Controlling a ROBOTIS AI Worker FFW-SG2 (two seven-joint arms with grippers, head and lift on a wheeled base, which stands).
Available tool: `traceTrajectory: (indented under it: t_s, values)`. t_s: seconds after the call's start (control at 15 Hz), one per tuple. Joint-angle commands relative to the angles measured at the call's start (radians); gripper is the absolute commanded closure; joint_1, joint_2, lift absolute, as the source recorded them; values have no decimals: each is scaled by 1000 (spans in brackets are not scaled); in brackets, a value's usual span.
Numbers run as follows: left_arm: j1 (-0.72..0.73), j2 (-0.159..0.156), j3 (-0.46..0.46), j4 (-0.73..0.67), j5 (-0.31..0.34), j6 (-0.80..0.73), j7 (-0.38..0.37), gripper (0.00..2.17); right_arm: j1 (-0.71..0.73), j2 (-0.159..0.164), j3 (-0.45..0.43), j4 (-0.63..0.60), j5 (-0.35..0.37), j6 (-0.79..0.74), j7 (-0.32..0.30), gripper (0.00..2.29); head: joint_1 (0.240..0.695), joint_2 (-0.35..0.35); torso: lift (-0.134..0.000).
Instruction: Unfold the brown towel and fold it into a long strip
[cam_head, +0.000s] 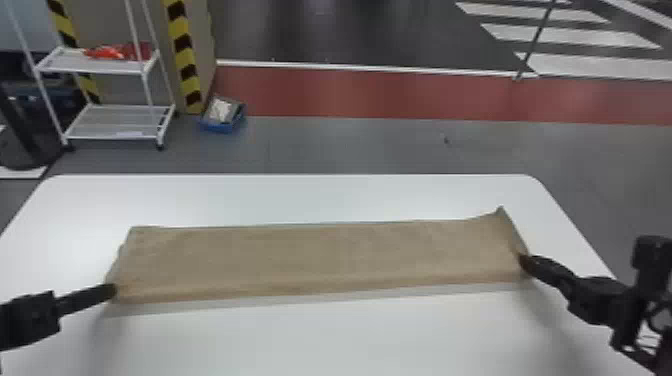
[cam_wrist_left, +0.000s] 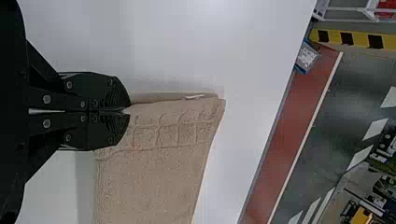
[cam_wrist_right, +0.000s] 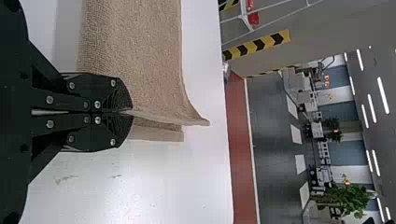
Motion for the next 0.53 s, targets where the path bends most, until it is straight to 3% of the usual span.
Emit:
traceTrajectory:
  t_s: [0.0,0.4,0.47]
  values:
    - [18,-1,3,-14,-1,2,-2,1794,32,-2,-6,-18,-15,5,5,1480,695,-115,-125]
    - [45,-4,12,-48,1,27,-6,1781,75,0,-30,-49,-45,11,12,1477,695,-128,-125]
    - [45,-5,11,-51,2,24,-6,1642,78,1,-29,-51,-43,11,12,1386,695,-130,-125]
